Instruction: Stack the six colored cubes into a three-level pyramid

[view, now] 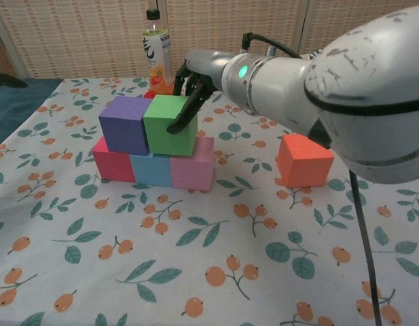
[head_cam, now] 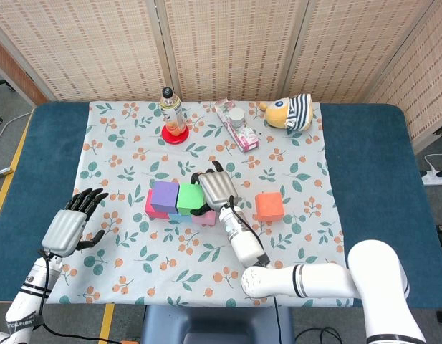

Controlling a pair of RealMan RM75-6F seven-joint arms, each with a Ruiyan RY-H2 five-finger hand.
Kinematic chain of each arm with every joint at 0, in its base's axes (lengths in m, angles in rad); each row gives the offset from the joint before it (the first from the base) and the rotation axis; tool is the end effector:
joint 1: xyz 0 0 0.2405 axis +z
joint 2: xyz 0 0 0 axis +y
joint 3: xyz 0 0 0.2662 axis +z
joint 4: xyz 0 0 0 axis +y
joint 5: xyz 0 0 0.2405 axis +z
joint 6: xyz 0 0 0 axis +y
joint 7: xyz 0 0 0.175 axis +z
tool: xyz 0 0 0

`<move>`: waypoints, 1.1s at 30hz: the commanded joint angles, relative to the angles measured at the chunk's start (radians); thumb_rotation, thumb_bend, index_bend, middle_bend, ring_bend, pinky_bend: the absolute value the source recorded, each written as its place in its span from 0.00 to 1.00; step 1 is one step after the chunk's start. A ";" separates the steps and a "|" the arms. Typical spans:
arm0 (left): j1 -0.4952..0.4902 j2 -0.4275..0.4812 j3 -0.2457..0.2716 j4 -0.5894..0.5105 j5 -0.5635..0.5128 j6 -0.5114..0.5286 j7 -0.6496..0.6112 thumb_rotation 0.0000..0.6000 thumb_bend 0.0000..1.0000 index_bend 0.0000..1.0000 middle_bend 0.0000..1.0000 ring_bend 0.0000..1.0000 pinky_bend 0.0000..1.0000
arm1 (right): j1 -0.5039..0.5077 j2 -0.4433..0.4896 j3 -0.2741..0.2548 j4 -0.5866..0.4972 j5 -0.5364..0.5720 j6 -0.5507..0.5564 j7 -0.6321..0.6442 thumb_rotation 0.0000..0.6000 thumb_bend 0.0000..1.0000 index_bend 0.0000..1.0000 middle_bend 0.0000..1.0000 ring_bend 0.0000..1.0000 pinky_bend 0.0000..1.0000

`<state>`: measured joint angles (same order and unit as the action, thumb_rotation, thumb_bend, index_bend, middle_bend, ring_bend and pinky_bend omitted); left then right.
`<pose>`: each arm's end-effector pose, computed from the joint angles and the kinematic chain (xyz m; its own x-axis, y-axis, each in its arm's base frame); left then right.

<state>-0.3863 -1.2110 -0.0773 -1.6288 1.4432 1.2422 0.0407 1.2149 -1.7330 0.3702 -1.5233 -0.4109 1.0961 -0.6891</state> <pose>-0.2564 0.3059 0.0696 0.3617 0.1240 0.9240 0.9126 -0.2499 -0.3236 0.0300 -0.4110 -0.0941 0.3353 -0.3191 0.8864 -0.9249 -0.2906 0.2453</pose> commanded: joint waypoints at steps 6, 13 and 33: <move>0.000 0.000 0.001 0.004 0.000 -0.003 -0.005 1.00 0.34 0.09 0.04 0.01 0.12 | -0.002 -0.011 0.005 0.011 -0.002 0.000 -0.005 0.85 0.01 0.39 0.43 0.27 0.05; 0.001 0.000 0.002 0.008 0.000 -0.004 -0.011 1.00 0.34 0.09 0.04 0.01 0.12 | -0.002 -0.018 0.011 0.014 -0.005 0.001 -0.010 0.85 0.02 0.38 0.43 0.27 0.05; 0.004 -0.004 0.004 0.020 0.002 -0.004 -0.024 1.00 0.34 0.09 0.04 0.01 0.11 | -0.001 -0.039 0.019 0.030 0.000 0.001 -0.033 0.85 0.02 0.32 0.43 0.26 0.05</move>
<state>-0.3825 -1.2146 -0.0729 -1.6090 1.4455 1.2380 0.0164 1.2136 -1.7715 0.3887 -1.4938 -0.4118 1.0971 -0.7219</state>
